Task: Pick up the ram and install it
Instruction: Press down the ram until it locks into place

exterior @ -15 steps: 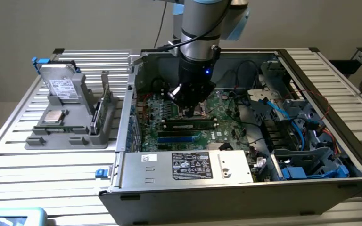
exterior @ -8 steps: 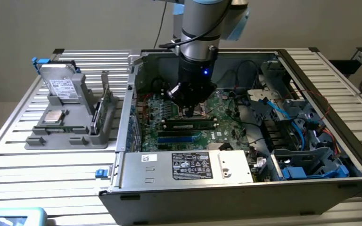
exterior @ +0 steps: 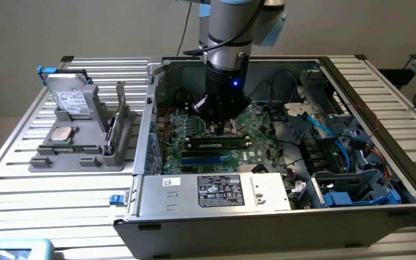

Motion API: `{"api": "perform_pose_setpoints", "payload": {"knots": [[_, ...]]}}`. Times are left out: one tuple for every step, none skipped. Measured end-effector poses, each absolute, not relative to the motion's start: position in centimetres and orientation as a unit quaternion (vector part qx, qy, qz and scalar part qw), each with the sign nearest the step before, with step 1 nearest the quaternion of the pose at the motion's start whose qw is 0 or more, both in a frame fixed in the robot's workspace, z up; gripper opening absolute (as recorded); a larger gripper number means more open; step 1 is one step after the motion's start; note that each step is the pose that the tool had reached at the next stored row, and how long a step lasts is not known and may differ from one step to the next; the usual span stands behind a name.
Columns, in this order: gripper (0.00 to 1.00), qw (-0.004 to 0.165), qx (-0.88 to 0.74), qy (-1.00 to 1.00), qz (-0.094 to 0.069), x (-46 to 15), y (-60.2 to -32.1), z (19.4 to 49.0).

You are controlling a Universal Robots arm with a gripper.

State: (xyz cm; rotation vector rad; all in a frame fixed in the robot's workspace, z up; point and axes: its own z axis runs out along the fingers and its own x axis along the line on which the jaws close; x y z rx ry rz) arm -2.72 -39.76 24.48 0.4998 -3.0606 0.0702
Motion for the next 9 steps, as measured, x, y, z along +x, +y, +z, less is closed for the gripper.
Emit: {"api": "perform_pose_setpoints", "payload": {"knots": [[0.11, 0.018, 0.158, -0.987, 0.024, -2.72, -39.76, 24.48], [0.11, 0.018, 0.154, -0.988, 0.025, -2.72, -39.76, 24.48], [0.11, 0.018, 0.149, -0.988, 0.026, -2.72, -39.76, 24.49], [0.11, 0.018, 0.144, -0.989, 0.026, -2.72, -39.77, 24.49], [0.11, 0.019, 0.139, -0.99, 0.027, -2.72, -39.76, 24.49], [0.11, 0.019, 0.133, -0.991, 0.027, -2.72, -39.76, 24.49], [0.11, 0.019, 0.128, -0.991, 0.027, -2.73, -39.76, 24.49], [0.11, 0.019, 0.122, -0.992, 0.027, -2.73, -39.76, 24.49], [0.11, 0.019, 0.117, -0.993, 0.027, -2.73, -39.76, 24.49]]}}
